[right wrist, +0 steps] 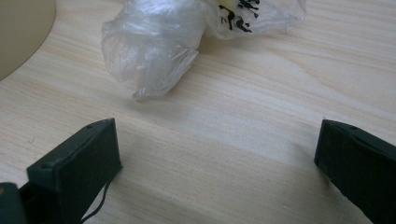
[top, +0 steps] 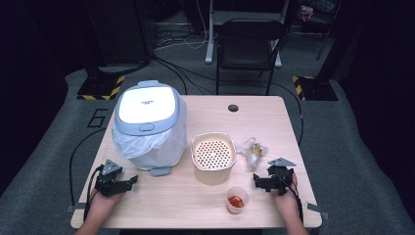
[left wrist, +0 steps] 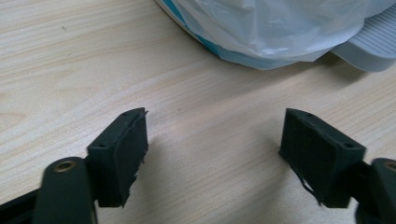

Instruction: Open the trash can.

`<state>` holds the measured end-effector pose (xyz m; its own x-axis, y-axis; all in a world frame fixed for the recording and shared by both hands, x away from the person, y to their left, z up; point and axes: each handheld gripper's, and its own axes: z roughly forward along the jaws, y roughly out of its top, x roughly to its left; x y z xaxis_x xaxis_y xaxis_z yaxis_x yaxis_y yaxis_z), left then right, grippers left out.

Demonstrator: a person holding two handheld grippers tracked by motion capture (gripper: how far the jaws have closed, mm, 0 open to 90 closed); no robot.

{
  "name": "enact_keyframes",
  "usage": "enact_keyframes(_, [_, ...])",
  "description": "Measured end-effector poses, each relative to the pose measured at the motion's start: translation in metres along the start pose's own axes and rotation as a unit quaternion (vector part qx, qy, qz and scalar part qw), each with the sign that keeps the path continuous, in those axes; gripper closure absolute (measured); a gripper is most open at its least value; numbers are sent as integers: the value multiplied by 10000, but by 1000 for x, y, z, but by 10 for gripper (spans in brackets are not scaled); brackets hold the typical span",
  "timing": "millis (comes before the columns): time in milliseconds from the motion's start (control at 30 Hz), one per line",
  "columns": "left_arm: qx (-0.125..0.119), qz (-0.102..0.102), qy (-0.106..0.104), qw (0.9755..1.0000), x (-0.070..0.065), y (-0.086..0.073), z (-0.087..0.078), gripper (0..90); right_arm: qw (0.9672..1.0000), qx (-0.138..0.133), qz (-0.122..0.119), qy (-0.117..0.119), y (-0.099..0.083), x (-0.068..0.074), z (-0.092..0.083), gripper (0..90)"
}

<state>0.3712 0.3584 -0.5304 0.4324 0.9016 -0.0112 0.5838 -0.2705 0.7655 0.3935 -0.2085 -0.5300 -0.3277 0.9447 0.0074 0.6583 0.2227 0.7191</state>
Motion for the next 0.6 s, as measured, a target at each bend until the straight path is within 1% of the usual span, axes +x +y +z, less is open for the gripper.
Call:
enact_keyframes(33, [88,-3,-31,10000,0,1,-2,254,10000,0,2,-3,0,0,0,0])
enact_keyframes(67, [100,21,-5,9999,0,1,-2,276,10000,2,1,-3,0,0,0,0])
enact_keyframes(100, [114,-5,-26,9999,-1,2,-3,295,10000,1,-2,-2,0,0,0,0])
enact_keyframes(133, [81,-6,-35,10000,-2,3,-4,313,10000,2,0,-3,0,0,0,0])
enact_keyframes(167, [-4,25,1,10000,-3,3,-4,333,10000,1,-1,-2,0,0,0,0])
enact_keyframes(200, [-59,28,-17,10000,-5,4,-8,346,10000,1,-1,-2,0,0,0,0])
enact_keyframes(233, [-208,-87,-122,9997,-8,6,-12,380,10000,1,0,-4,0,0,0,0])
enact_keyframes(267, [-208,-87,-122,9997,-8,6,-12,398,10000,-1,0,-3,0,0,0,0])
enact_keyframes(300, [-318,-86,-139,9994,-9,7,-15,416,10000,2,-2,0,0,0,0,0])
enact_keyframes(333, [-335,-131,-217,9991,-11,8,-18,416,10000,2,-2,0,0,0,0,0])
enact_keyframes(400, [-447,-190,-279,9984,-16,9,-22,451,10000,-2,-3,0,0,0,0,0])
enact_keyframes(433, [-392,-150,-359,9985,-17,10,-25,465,10000,0,1,-4,0,0,0,0])
enact_keyframes(467, [-477,-177,-353,9981,-20,10,-25,481,10000,0,3,-2,0,0,0,0])
enact_keyframes(500, [-405,-166,-408,9982,-20,11,-27,507,10000,-1,3,0,0,0,0,0])
enact_keyframes(533, [-473,-180,-393,9979,-22,11,-27,507,10000,-1,3,0,0,0,0,0])
enact_keyframes(567, [-449,-247,-477,9975,-24,12,-28,524,10000,1,-2,-3,0,0,0,0])
enact_keyframes(600, [-437,-210,-477,9977,-24,12,-29,550,10000,2,-1,-2,0,0,0,0])
